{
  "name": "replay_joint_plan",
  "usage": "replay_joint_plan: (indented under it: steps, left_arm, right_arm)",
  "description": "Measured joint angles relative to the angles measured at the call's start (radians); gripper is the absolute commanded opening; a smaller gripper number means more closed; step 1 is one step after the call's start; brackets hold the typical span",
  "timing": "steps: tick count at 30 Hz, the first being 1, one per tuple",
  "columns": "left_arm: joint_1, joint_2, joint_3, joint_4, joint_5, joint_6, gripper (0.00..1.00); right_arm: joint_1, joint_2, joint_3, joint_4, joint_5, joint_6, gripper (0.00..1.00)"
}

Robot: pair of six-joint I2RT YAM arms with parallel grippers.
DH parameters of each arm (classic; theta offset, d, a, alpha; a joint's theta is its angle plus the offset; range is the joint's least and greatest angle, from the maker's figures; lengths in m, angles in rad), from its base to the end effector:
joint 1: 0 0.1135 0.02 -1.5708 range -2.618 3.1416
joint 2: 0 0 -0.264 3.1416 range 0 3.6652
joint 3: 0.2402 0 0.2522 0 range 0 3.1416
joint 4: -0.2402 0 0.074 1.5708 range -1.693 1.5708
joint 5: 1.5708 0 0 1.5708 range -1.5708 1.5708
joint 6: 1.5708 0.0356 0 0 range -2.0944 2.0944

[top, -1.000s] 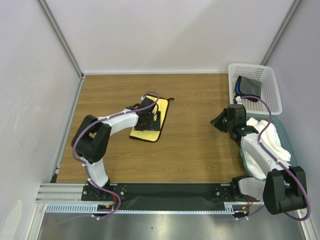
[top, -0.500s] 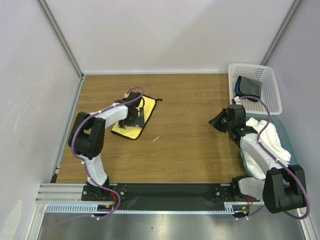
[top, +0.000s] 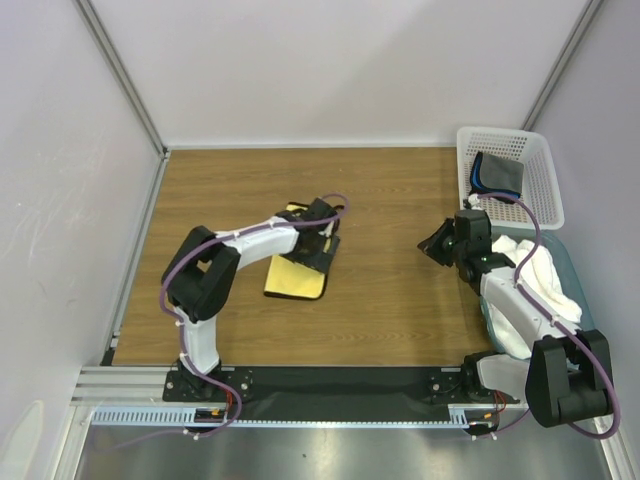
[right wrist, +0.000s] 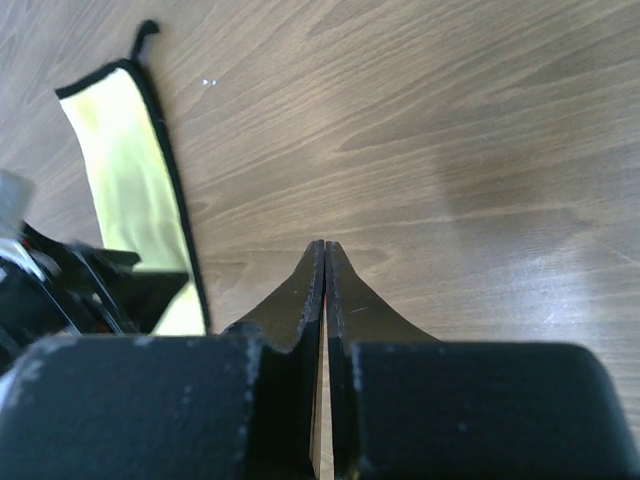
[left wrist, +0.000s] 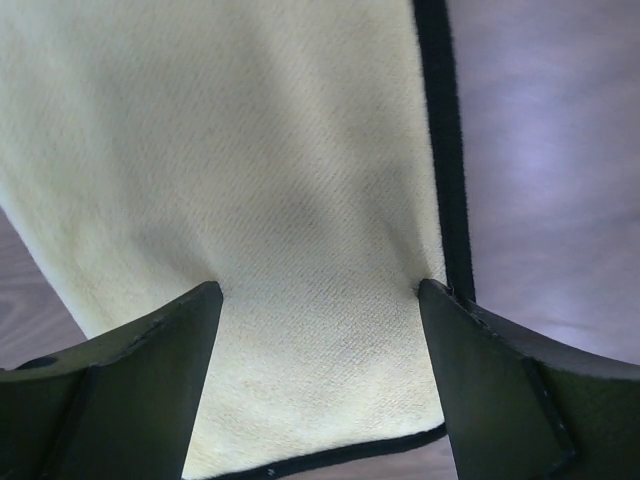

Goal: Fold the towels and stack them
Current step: Fold the towel

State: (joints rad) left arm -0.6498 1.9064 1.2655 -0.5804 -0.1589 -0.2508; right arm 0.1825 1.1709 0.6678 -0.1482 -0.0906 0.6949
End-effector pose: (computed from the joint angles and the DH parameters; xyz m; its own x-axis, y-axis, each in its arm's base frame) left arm 0.3032 -0.2233 0.1618 -0.8622 0.3474 -0.3686 0.3513 0.9344 0.0590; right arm 0.2431 0.0481 0.2248 -0.6189 0.5342 -0.5758 0.1885 0.8127 0.5514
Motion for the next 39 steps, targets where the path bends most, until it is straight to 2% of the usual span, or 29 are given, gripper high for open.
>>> replay_joint_plan:
  steps: [5,13,18,21,25,32,35,39]
  left_arm:
    - [-0.123,-0.001,-0.006,0.019,0.047,0.046,0.86]
    - [-0.303,-0.116,-0.158,0.036,0.119,0.14,0.83]
    - [-0.324,-0.168,-0.214,0.002,0.117,0.113,0.85]
    - [-0.283,-0.176,-0.215,-0.032,0.099,0.054,0.86]
    - [-0.206,-0.229,-0.214,-0.073,0.049,-0.055,0.89]
    - [-0.196,-0.512,-0.222,-0.084,-0.043,-0.326,0.92]
    - [-0.193,-0.573,-0.277,-0.075,-0.056,-0.476,0.92]
    - [-0.185,-0.555,-0.402,-0.069,-0.043,-0.639,0.9]
  right_arm:
    - [0.0,-0.038,0.0,-0.031,0.03,-0.009,0.0]
    - [-0.002,-0.163,-0.027,-0.071,0.092,-0.012,0.01]
    - [-0.003,-0.139,-0.05,-0.027,0.023,-0.021,0.0]
    - [0.017,-0.056,-0.045,0.029,-0.04,-0.04,0.0]
    - [0.121,0.108,0.027,0.048,-0.081,-0.089,0.0]
    - [0.265,0.4,0.264,0.131,-0.145,-0.139,0.0]
    - [0.301,0.506,0.362,0.145,-0.169,-0.156,0.0]
    - [0.349,0.65,0.507,0.148,-0.2,-0.176,0.0]
